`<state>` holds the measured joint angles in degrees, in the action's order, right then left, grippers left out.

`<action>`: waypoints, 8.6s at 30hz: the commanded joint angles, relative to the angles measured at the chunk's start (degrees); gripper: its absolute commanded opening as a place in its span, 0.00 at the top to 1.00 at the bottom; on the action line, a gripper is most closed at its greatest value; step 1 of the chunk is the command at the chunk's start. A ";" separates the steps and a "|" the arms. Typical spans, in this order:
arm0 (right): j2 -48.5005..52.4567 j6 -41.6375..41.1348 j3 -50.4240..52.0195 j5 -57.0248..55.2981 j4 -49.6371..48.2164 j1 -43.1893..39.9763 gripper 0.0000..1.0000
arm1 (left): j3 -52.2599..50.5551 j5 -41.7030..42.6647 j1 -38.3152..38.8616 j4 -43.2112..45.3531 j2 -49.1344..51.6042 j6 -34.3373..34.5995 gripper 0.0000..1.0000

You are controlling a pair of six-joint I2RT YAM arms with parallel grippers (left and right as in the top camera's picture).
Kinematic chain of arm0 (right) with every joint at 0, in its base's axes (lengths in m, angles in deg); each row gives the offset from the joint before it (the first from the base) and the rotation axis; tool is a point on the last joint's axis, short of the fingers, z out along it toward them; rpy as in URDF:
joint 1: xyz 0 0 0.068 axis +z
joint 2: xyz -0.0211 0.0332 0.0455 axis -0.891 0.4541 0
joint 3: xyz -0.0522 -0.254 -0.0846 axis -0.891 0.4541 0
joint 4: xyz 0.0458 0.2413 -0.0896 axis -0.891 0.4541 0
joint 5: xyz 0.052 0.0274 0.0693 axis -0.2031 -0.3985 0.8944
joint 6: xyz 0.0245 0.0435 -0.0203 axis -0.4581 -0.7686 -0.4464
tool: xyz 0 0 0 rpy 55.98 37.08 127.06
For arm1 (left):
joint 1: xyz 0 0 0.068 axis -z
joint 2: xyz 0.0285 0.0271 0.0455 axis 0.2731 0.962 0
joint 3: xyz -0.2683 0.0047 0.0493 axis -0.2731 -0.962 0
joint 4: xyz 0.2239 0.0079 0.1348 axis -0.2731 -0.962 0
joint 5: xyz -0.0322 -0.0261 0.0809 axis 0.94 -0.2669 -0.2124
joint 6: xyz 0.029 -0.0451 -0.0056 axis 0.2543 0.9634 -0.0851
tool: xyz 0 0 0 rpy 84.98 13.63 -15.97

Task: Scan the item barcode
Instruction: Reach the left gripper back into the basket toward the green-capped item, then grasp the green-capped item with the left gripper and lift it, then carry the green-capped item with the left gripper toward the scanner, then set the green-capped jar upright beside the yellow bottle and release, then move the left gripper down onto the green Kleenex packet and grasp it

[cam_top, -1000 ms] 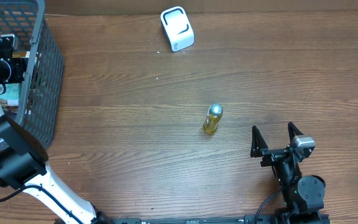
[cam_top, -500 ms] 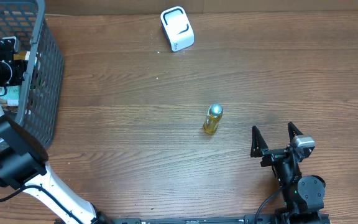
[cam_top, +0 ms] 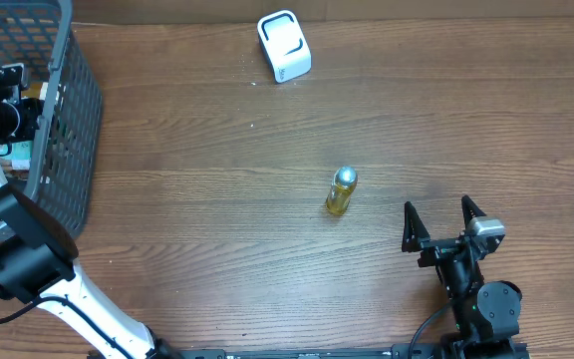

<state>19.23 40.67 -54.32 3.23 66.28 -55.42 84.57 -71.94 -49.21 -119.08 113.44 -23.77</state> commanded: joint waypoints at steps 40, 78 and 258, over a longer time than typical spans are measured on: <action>-0.31 0.42 0.61 0.31 -0.31 -0.20 0.00 | -6.75 -1.68 2.73 10.93 -2.95 4.04 0.44; -0.31 0.42 0.61 0.31 -0.31 -0.20 0.00 | 1.16 1.07 38.80 -23.98 -28.13 25.70 0.85; -0.31 0.42 0.61 0.31 -0.31 -0.20 0.00 | -65.99 -21.40 41.97 10.43 -37.70 69.35 0.59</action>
<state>19.23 40.67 -54.32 3.19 66.30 -55.42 20.64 -89.95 -7.31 -110.19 75.87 41.48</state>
